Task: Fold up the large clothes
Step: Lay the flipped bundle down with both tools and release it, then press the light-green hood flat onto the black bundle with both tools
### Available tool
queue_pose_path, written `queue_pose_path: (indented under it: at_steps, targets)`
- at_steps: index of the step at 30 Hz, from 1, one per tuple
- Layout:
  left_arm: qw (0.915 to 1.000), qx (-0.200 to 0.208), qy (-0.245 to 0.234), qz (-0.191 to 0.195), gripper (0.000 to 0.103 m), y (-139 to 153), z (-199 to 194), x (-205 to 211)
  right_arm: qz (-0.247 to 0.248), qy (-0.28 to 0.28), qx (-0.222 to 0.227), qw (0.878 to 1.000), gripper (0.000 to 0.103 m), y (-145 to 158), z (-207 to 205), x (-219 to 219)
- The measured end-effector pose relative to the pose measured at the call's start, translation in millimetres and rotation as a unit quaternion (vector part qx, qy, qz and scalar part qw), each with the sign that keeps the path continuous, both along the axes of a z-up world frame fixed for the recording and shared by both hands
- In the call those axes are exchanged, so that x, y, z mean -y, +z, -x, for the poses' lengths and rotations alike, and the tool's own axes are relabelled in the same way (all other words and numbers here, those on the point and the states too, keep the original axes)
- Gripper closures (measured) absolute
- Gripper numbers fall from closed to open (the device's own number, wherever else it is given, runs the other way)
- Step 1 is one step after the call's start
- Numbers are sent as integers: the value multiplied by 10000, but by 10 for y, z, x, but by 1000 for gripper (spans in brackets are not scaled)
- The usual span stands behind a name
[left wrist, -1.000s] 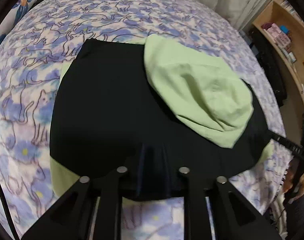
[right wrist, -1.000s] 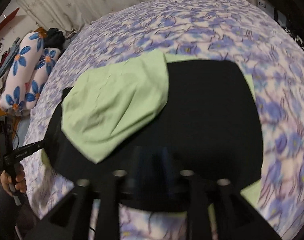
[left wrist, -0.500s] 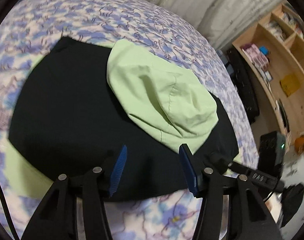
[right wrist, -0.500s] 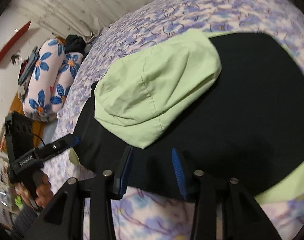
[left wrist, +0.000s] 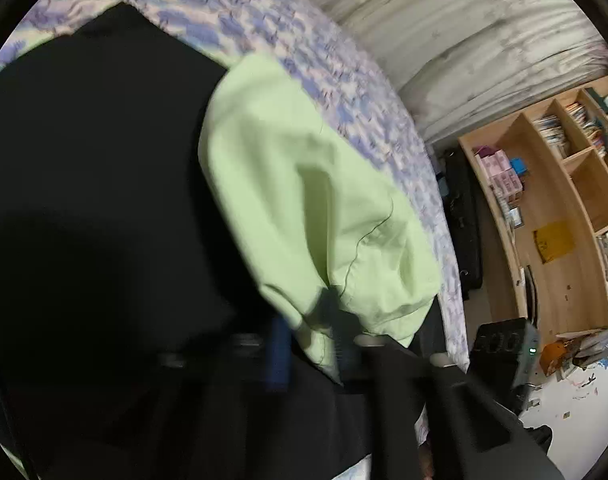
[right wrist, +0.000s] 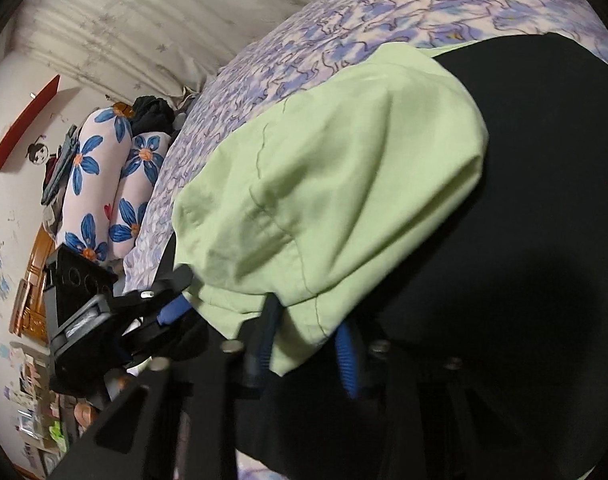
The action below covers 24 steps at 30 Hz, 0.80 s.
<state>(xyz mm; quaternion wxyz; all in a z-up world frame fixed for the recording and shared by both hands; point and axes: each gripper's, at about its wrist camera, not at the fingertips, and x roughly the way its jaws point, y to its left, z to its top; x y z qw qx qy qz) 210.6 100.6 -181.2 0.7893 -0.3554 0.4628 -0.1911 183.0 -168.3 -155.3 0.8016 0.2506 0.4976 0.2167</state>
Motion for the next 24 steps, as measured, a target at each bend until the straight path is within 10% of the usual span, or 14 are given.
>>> queue_pose_path:
  at_steps: [6,12,18,24]
  targets:
    - [9989,-256,90,-394,99,286,209,60,-484,-125,-142,9986,92,250,280,39]
    - [9916,-742,-27,-1063,98,87,364,150,-215,-167,-698,9972,91,-109,436,-43]
    - [9885,-357,97,-1464,75,275,515,121,133,-266,-569,9979,77,83,526,-12]
    - [9726,241,320,-2292,74,644,775,58,1096,-475,344,9922,72,602,743,71]
